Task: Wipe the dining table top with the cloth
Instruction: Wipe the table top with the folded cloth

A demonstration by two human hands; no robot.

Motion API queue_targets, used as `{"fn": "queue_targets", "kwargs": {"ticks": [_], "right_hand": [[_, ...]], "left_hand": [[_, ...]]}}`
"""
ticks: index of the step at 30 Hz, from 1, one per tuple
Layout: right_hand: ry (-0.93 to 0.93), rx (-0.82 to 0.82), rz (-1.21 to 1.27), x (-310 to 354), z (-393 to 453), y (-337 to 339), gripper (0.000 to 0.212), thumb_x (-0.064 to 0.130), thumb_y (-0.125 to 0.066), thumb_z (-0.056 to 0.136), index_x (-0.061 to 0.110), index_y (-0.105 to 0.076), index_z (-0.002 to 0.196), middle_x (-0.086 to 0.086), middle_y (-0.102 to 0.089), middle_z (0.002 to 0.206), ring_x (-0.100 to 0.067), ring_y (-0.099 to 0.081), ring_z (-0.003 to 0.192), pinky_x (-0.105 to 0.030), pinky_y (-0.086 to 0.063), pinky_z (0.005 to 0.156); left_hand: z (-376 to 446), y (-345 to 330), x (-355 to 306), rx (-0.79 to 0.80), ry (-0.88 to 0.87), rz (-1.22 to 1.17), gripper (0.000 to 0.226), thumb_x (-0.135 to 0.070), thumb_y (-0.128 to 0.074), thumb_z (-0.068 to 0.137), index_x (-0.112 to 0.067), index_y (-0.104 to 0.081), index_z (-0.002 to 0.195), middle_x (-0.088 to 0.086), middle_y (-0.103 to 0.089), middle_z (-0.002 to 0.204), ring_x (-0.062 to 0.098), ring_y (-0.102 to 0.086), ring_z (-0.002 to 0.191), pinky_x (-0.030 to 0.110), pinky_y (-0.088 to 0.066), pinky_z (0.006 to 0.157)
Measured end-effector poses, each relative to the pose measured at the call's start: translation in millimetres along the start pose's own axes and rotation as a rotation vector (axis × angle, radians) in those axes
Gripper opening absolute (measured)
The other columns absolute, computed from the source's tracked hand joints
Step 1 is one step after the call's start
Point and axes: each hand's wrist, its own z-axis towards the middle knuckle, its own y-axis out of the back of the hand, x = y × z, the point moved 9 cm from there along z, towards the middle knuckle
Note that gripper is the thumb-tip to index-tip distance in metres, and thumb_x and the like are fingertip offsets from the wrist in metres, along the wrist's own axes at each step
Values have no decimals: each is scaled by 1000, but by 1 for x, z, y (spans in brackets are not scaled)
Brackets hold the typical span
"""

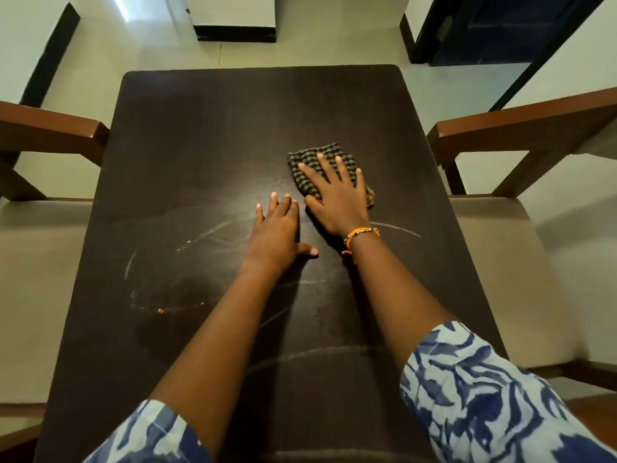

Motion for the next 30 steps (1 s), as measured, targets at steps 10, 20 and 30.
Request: {"fn": "queue_targets", "kwargs": {"ticks": [10, 20, 30], "right_hand": [[-333, -61, 18, -149, -11, 35, 56, 39, -41, 93, 41, -22, 146, 3, -13, 159, -26, -4, 147, -55, -3, 114], [-381, -44, 76, -162, -46, 43, 57, 38, -41, 94, 40, -18, 147, 2, -9, 160, -27, -1, 147, -55, -6, 114], [-393, -59, 33, -143, -155, 28, 57, 42, -44, 93, 39, -22, 146, 1, -9, 160, -26, 1, 147, -56, -1, 114]], "left_hand": [[11, -22, -69, 98, -90, 90, 102, -50, -69, 72, -6, -15, 147, 7, -10, 158, 25, 2, 146, 45, 3, 116], [13, -26, -75, 102, -38, 210, 102, -45, -70, 72, -4, -14, 147, 10, -11, 157, 27, 2, 146, 47, 2, 116], [16, -27, -75, 89, -27, 173, 102, -42, -74, 69, -4, -19, 146, 12, -15, 156, 30, -10, 145, 47, 1, 116]]}}
